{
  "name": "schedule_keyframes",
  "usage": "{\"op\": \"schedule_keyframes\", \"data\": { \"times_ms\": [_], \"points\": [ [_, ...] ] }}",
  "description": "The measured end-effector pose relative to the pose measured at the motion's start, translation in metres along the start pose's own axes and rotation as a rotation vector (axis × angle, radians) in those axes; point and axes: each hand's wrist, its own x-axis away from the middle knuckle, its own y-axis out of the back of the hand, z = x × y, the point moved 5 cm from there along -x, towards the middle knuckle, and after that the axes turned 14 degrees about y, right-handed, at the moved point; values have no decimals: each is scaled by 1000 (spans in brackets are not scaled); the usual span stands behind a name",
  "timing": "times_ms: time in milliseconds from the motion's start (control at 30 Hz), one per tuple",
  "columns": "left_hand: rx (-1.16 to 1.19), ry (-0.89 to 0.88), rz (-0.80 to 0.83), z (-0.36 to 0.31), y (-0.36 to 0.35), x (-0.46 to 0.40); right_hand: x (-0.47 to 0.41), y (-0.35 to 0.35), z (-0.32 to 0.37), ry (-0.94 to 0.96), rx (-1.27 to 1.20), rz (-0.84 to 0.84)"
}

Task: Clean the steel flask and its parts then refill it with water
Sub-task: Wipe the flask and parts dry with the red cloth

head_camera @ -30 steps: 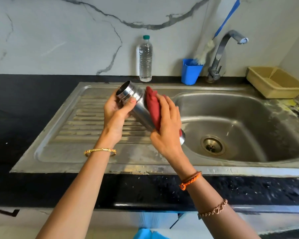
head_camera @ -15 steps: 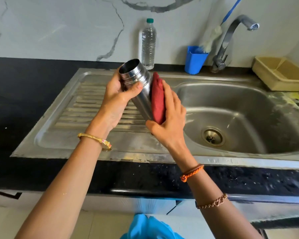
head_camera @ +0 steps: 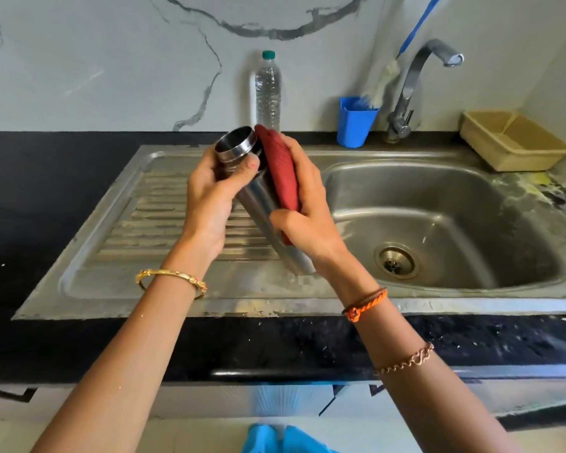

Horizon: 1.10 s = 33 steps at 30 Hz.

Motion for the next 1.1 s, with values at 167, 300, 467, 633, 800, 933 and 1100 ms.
{"op": "schedule_keyframes", "data": {
  "times_ms": [167,300,467,633,800,933,1100],
  "points": [
    [51,35,-10,1,8,3,51,7,-68,-382,-19,-44],
    [40,-34,-14,0,-16,12,27,6,-35,-265,-101,-79],
    [66,-24,-74,-2,-19,8,3,4,1,-49,-172,-143],
    [128,-14,-141,1,-1,7,46,-1,-63,-272,98,-266],
    [160,-63,-75,3,-7,10,24,-4,-36,-214,88,-362],
    [179,-14,-24,14,-4,8,-6,-8,8,28,113,-338],
    [215,-2,-117,16,17,9,14,-7,-39,-118,272,-327]
  ]
}}
